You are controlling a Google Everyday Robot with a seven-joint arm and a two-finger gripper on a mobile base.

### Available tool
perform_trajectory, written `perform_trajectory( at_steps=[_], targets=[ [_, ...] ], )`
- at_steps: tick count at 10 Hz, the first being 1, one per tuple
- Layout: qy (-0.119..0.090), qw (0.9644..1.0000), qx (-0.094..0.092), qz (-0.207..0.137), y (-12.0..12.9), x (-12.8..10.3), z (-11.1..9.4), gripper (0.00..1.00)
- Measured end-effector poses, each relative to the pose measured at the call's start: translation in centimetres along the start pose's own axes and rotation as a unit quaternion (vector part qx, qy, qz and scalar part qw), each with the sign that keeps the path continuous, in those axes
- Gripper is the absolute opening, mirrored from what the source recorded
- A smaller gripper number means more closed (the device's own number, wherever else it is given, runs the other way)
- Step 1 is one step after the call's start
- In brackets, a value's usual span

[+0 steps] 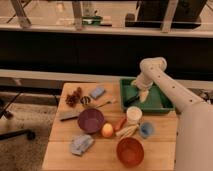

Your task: Place brush in table surface

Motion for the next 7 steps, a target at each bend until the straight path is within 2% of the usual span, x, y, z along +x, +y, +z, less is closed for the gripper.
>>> perform_trajectory(
  at_steps=[7],
  targets=[
    [-0.013,0.9995,-0.026,0.014,0.3,1.4,3.7,0.80]
  ],
)
